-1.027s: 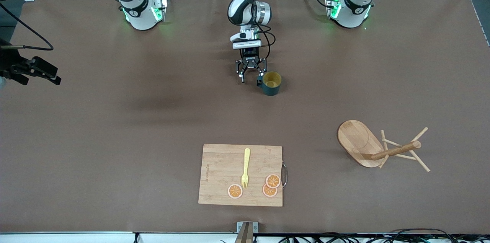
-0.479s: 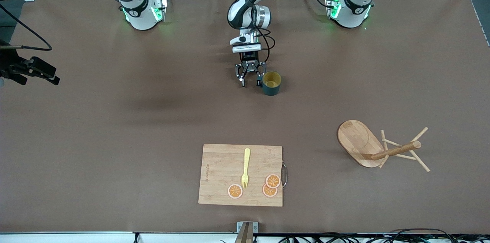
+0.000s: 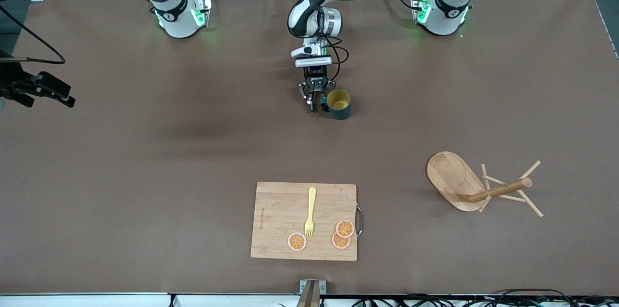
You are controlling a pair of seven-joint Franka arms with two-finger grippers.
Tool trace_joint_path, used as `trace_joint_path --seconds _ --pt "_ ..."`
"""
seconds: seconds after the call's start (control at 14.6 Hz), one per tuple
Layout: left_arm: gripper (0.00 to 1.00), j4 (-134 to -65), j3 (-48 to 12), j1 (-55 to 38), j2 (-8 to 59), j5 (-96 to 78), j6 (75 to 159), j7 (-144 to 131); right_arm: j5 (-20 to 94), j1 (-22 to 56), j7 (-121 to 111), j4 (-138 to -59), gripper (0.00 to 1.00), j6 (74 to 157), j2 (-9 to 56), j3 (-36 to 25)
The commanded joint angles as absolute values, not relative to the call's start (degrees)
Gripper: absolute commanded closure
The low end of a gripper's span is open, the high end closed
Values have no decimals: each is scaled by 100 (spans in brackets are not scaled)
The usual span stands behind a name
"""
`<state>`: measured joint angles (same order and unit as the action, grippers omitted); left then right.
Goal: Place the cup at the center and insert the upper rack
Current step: 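Lift the mug off the table with the left gripper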
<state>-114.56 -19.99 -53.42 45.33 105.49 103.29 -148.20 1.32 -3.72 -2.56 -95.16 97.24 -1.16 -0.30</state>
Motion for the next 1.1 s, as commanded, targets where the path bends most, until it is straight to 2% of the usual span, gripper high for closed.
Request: trace_joint_path --seconds 0.0,0.14,0.21,0.55,1.03 --pt "78 -11417 -1978 -5335 4562 10670 10371 -15011 53 -387 -264 -9598 0 9729 -237 0" --pt "89 -11391 -1986 -5335 4544 10653 10371 -15099 53 -378 -272 -9598 0 9756 -237 0" --pt "100 -11356 -1995 -5335 4535 10600 10371 -15308 53 -369 -264 -9598 0 9765 -237 0" --pt "100 -11137 -2030 -5309 4325 10312 10703 -15294 53 -369 -264 -9598 0 9756 -237 0" --pt "100 -10179 -2048 -5098 3403 7773 11363 -13502 53 -360 -255 -9598 0 9773 -237 9"
